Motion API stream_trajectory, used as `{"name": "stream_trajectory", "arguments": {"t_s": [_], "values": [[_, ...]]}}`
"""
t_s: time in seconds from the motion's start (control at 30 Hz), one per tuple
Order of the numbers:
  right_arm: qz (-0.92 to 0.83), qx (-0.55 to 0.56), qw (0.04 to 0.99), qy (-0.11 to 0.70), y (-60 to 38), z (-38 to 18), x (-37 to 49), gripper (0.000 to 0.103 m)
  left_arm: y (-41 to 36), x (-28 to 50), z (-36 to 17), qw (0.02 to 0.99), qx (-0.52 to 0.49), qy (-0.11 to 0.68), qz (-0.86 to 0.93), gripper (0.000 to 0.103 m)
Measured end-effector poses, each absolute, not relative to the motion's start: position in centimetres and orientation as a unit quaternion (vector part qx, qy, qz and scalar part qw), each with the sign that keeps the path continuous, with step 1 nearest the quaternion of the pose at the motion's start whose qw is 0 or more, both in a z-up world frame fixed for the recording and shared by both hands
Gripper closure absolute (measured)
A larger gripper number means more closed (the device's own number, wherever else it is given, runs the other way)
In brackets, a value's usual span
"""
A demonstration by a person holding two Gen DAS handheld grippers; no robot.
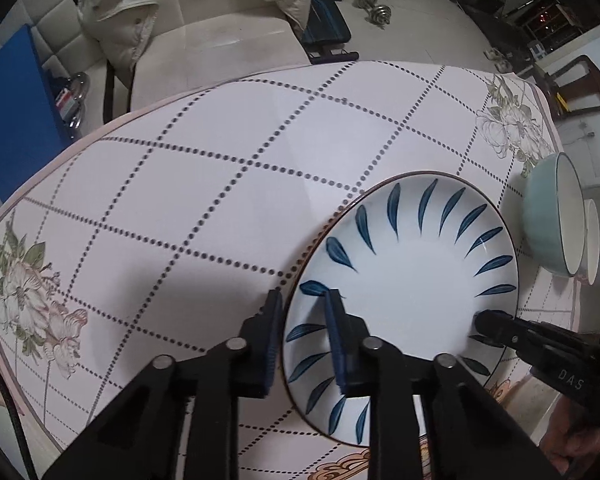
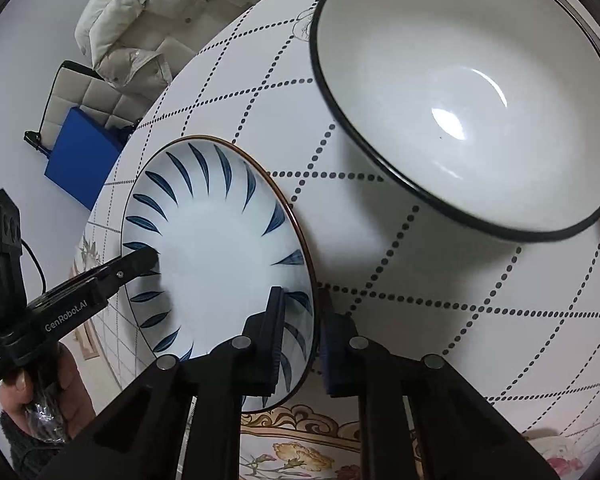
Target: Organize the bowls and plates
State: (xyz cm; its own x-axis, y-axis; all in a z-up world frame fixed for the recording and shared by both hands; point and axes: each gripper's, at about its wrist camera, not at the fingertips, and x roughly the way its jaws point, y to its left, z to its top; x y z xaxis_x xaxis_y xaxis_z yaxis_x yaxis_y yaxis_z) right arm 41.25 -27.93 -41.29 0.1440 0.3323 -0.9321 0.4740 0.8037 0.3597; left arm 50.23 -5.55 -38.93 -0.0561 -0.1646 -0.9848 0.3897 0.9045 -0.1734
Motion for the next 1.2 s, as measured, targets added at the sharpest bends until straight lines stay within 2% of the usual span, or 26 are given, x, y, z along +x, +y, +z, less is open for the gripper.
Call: {"name": "stream_trajectory", "arguments": {"t_s": [0.5, 1.2], "values": [[-0.022, 0.269, 0.715, 0.646, -26.5, -38.1, 40.3, 0.088, -3.3, 46.2, -36.9, 0.706, 0.063, 0.682, -0.181, 0.087], [0.016, 0.250, 0.739, 0.626, -23.7, -30.7, 35.7, 0.088, 1.2, 41.9, -30.1, 0.743, 0.015, 0.648, -0.167, 0.087]]}}
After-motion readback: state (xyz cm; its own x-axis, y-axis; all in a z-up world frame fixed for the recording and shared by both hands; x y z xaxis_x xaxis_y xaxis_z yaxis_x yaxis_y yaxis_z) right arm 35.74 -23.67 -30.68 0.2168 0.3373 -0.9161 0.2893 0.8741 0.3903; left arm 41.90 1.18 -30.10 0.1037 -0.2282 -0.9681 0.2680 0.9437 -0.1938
